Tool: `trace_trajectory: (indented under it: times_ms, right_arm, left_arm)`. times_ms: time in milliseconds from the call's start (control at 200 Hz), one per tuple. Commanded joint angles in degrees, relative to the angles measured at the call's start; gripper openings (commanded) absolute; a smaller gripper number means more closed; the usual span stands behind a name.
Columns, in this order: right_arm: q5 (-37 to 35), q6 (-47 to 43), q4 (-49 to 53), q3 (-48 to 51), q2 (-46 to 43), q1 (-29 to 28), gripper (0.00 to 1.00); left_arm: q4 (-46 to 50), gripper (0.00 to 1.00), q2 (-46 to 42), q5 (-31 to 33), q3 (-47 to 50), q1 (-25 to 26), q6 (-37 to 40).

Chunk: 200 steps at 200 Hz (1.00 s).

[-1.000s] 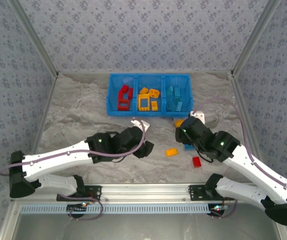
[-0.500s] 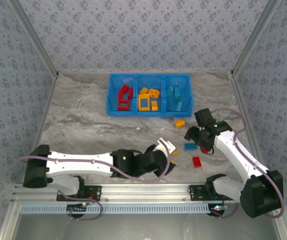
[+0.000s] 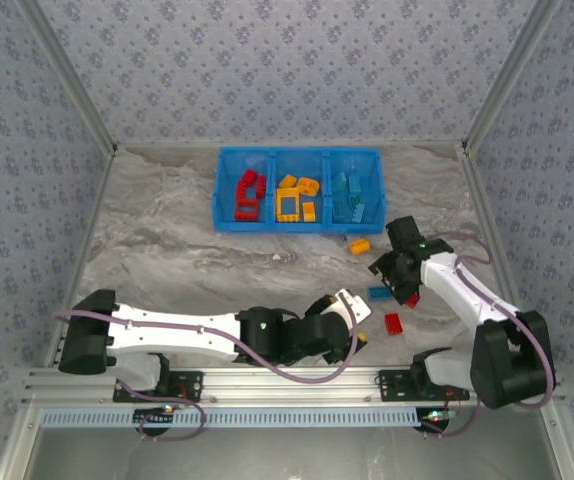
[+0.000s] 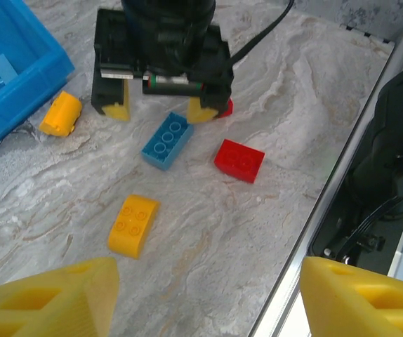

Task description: Sort the legos into containers by color

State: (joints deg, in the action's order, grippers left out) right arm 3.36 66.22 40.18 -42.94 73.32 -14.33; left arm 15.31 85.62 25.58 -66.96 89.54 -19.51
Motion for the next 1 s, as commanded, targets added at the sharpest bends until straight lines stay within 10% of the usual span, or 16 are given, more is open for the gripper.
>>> trace_trajectory:
  times_ms: [0,559,834,994]
  right_arm:
    - [2.6,4.9,-1.9,1.6,1.5,0.4,0.69]
    - [1.8,6.6,-5.5,1.6,9.1,0.6,0.59]
    - [0.7,3.3,-7.0,0.2,8.7,0.2,0.23]
    - [-13.3,-7.0,1.9,-12.3,4.1,-6.0,0.22]
  left_arm:
    - [-3.0,0.7,-2.1,1.5,-0.1,0.4,1.2]
    - [-5.1,0.72,-4.9,2.3,0.3,0.4,2.5]
    - [-5.9,0.72,-7.4,5.3,0.1,0.4,2.5]
    - [-2.2,0.74,-7.8,9.0,-3.7,-0.6,1.5]
